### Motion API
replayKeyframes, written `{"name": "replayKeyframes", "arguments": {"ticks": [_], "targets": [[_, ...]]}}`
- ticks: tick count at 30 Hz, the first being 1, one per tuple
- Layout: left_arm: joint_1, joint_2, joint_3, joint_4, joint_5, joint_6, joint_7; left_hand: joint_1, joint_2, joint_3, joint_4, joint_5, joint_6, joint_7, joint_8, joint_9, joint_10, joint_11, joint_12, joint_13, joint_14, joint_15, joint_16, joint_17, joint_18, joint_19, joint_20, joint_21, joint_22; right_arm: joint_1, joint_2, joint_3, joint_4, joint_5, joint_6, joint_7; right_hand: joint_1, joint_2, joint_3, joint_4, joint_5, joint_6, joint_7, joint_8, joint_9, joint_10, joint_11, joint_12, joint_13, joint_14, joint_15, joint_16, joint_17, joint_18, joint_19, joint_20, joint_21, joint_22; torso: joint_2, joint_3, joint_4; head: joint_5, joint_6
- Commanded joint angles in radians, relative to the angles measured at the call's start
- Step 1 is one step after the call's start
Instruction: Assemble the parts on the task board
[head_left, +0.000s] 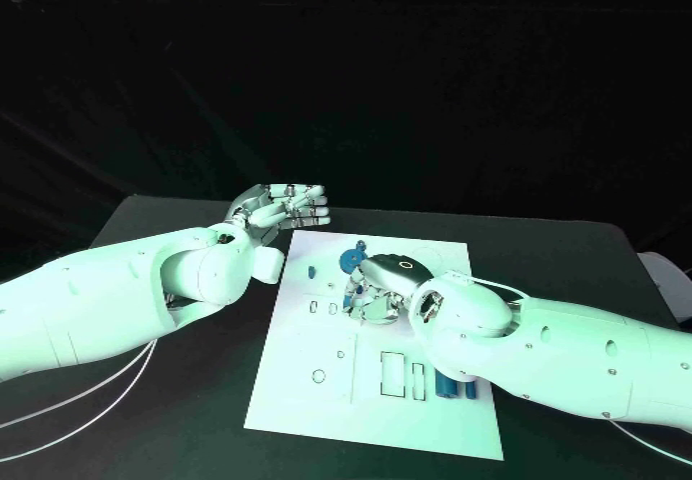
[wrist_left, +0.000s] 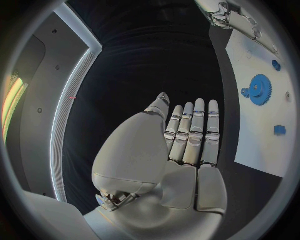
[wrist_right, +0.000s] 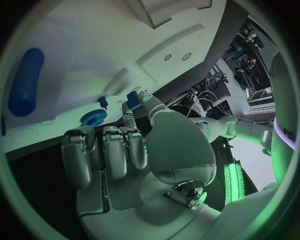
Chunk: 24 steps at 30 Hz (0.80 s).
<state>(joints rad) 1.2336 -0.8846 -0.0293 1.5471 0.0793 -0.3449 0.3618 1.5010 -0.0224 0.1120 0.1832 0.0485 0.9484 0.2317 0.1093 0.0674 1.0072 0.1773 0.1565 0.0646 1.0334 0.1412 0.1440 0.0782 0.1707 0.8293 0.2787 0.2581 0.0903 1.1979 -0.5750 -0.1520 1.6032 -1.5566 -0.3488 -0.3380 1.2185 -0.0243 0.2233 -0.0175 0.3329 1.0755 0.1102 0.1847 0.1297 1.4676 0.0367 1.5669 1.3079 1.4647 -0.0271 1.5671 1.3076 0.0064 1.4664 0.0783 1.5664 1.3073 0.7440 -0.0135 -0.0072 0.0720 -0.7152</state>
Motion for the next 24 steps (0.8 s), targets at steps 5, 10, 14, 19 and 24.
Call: {"name": "replayKeyframes", "arguments": {"ticks": [5, 10, 14, 19, 24], "targets": [[0.0, 0.002, 0.001, 0.001, 0.001, 0.019, 0.004, -0.002, 0.009, -0.006, 0.0, 0.001, 0.006, 0.0, -0.004, -0.001, 0.009, 0.0, -0.005, 0.001, 0.008, -0.002, -0.005, -0.002, 0.013, 0.008, 0.001, -0.004, -0.001, -0.008, 0.01, 0.0, -0.006, -0.042, 0.029, -0.02, 0.002, 0.009, -0.001, 0.007, 0.005, 0.0, 0.0, -0.006, 0.001, 0.103, -0.005, 0.004, 0.263, 0.106, -0.007, 0.004, 0.263, -0.006, 0.104, -0.004, 0.004, 0.263, 0.0, -0.0001, -0.0006, 0.004, -0.001], [0.0, 0.001, 0.001, 0.002, 0.001, 0.02, 0.004, -0.002, 0.009, -0.006, 0.0, 0.001, 0.006, 0.0, -0.004, -0.001, 0.009, 0.0, -0.005, 0.001, 0.008, -0.002, -0.005, -0.002, 0.013, 0.008, 0.001, -0.004, -0.001, -0.012, 0.016, 0.0, -0.009, -0.048, 0.026, -0.022, 0.002, 0.009, -0.001, 0.007, 0.005, 0.0, 0.0, -0.006, 0.001, 0.103, -0.005, 0.004, 0.263, 0.106, -0.007, 0.004, 0.263, -0.006, 0.104, -0.004, 0.004, 0.263, 0.0, 0.0, -0.0003, 0.005, -0.001], [0.001, 0.0, 0.001, 0.002, 0.001, 0.02, 0.003, -0.002, 0.009, -0.006, 0.0, 0.001, 0.006, 0.0, -0.004, -0.001, 0.009, 0.0, -0.005, 0.001, 0.008, -0.002, -0.005, -0.002, 0.013, 0.008, 0.001, -0.004, -0.001, -0.014, 0.021, -0.001, -0.01, -0.053, 0.02, -0.021, 0.001, 0.007, -0.001, 0.008, 0.005, -0.002, 0.001, -0.008, 0.001, 0.103, -0.004, 0.004, 0.263, 0.106, -0.007, 0.004, 0.263, -0.006, 0.104, -0.004, 0.004, 0.263, 0.001, 0.0004, 0.0001, 0.005, -0.002], [0.001, -0.001, 0.001, 0.003, 0.001, 0.02, 0.003, -0.002, 0.009, -0.006, 0.0, 0.001, 0.006, 0.0, -0.004, -0.001, 0.009, 0.0, -0.005, 0.001, 0.008, -0.002, -0.005, -0.002, 0.013, 0.008, 0.001, -0.004, -0.001, -0.016, 0.027, -0.001, -0.012, -0.06, 0.018, -0.023, 0.001, 0.006, -0.001, 0.008, 0.005, -0.003, 0.001, -0.009, 0.001, 0.103, -0.004, 0.004, 0.263, 0.106, -0.006, 0.004, 0.263, -0.006, 0.104, -0.004, 0.004, 0.263, 0.001, -0.0001, -0.0002, 0.006, -0.002], [0.001, -0.002, 0.001, 0.004, 0.001, 0.02, 0.003, -0.002, 0.009, -0.006, 0.0, 0.001, 0.006, 0.0, -0.004, -0.001, 0.009, 0.0, -0.005, 0.001, 0.008, -0.002, -0.005, -0.002, 0.013, 0.008, 0.001, -0.004, -0.001, -0.018, 0.032, -0.001, -0.013, -0.062, 0.013, -0.024, 0.001, 0.006, -0.001, 0.009, 0.004, -0.004, 0.002, -0.011, 0.001, 0.103, -0.004, 0.004, 0.263, 0.106, -0.006, 0.004, 0.263, -0.006, 0.104, -0.004, 0.004, 0.263, 0.001, 0.0001, -0.0002, 0.007, -0.003]]}}
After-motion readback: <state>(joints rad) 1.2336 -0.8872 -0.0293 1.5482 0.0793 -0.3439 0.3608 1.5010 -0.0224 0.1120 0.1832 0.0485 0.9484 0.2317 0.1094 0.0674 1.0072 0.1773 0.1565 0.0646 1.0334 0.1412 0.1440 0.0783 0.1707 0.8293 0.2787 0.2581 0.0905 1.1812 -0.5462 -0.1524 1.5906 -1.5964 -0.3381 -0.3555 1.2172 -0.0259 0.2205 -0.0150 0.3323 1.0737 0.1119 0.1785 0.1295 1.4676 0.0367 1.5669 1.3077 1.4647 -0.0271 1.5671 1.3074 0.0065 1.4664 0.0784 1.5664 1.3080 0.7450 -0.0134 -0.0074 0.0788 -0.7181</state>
